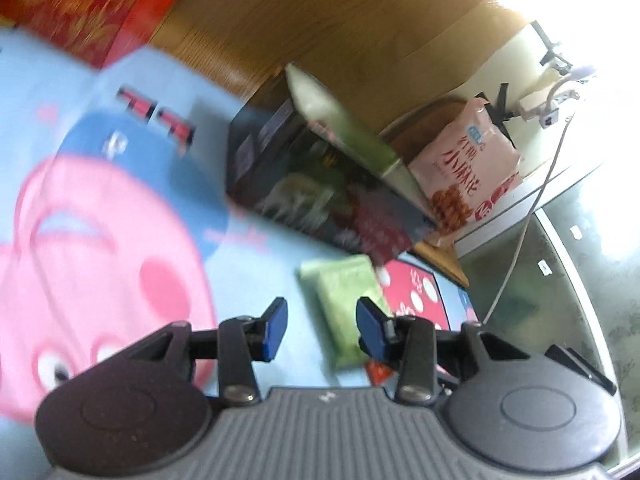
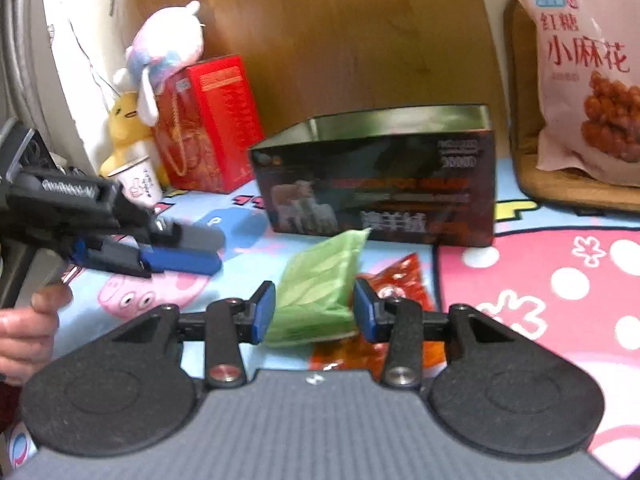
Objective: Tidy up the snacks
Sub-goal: 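Withdraw both grippers from the box over the remaining snacks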
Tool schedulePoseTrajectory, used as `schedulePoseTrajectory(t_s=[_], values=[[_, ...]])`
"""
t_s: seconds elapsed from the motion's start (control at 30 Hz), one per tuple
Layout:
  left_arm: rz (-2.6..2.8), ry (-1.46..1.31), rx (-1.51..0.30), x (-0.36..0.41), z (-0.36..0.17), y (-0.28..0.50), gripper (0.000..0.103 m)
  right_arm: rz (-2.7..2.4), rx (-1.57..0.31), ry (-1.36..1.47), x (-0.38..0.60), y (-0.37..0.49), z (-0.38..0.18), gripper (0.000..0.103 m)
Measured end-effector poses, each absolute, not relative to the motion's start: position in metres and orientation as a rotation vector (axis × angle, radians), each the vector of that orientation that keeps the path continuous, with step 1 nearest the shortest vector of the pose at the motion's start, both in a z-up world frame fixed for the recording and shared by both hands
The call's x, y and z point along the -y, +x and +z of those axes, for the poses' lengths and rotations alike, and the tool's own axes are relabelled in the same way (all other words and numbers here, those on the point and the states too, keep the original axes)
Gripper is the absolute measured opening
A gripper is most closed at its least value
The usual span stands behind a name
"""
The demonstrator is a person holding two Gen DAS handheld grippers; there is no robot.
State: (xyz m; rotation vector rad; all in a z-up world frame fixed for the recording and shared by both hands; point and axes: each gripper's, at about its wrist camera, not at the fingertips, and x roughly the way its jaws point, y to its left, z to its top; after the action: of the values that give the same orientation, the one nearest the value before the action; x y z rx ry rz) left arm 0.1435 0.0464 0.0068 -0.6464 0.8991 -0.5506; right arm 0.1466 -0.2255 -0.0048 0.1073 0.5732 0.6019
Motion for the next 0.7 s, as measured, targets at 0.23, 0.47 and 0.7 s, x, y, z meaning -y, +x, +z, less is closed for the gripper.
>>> schedulePoseTrajectory(t_s=[0.23, 0.47, 0.7], values=[[-0.507, -0.679, -0.854, -0.073, 0.009, 0.114, 0.041, 0.832, -0.546, -0.071, 0.167, 0.098, 0.004, 0.034], [-0.487, -0.703, -0.837, -0.094, 0.009, 0.094, 0.043, 0.86, -0.468, -0.106, 0.165, 0.037, 0.002, 0.035], [-0.579, -0.675, -0.863, -0.08, 0.006, 0.067, 0.043, 0.662, -0.465, -0.033, 0.212, 0.027, 0.0, 0.052]])
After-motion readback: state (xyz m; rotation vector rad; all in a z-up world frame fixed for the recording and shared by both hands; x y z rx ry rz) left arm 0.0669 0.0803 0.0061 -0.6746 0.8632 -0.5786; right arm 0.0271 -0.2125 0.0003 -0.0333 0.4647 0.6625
